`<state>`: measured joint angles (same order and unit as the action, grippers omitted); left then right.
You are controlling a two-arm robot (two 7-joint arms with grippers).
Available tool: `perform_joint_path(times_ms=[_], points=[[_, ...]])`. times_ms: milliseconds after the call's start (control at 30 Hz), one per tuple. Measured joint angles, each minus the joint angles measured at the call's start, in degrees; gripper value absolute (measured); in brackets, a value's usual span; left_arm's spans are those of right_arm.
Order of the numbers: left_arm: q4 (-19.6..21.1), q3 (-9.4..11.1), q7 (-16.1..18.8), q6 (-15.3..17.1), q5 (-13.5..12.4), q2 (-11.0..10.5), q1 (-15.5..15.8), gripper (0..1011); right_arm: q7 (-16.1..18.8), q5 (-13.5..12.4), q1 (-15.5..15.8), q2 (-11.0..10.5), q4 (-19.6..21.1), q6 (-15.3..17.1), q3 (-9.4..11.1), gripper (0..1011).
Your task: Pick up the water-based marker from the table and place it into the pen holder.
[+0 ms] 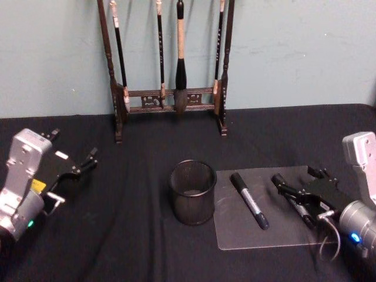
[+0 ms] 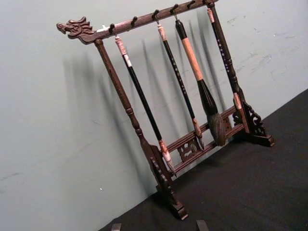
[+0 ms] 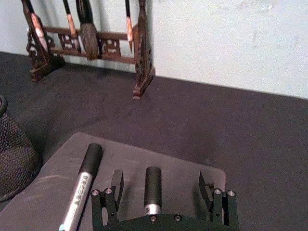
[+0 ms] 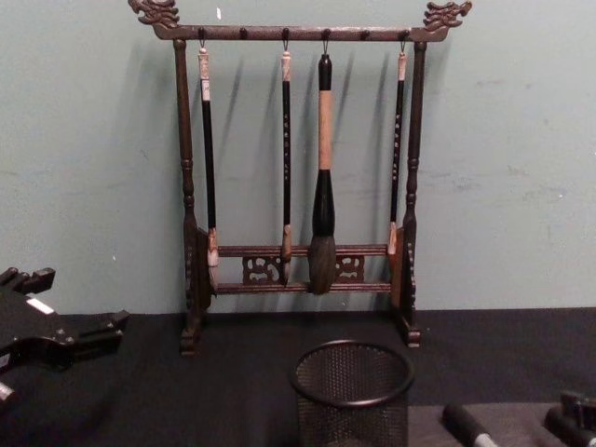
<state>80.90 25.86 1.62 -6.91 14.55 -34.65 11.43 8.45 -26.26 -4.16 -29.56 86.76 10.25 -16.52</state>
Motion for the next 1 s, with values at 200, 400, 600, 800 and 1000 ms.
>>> perform_joint_path(times_ms=[200,400,600,800,1000], points=[[0.0,0.0,0.0,0.0,0.0,0.0,0.0,1009,1.2,0.6,-0.4,0.6,-0.8,1.6,-0.1,1002],[0.0,0.0,0.0,0.0,0.0,0.0,0.0,1009,2.5,2.5,-0.5,1.6,-2.0,2.2,-0.1,1002],[0.0,0.0,0.0,0.0,0.0,0.0,0.0,1009,3.4,3.9,-0.6,2.3,-3.1,2.2,-0.1,1002],[0.0,0.0,0.0,0.0,0.0,0.0,0.0,1009,4.3,5.2,-0.5,3.2,-3.8,2.2,0.3,1002],[0.0,0.0,0.0,0.0,0.0,0.0,0.0,1009,4.7,6.5,-0.2,3.9,-3.9,2.2,1.1,1002]])
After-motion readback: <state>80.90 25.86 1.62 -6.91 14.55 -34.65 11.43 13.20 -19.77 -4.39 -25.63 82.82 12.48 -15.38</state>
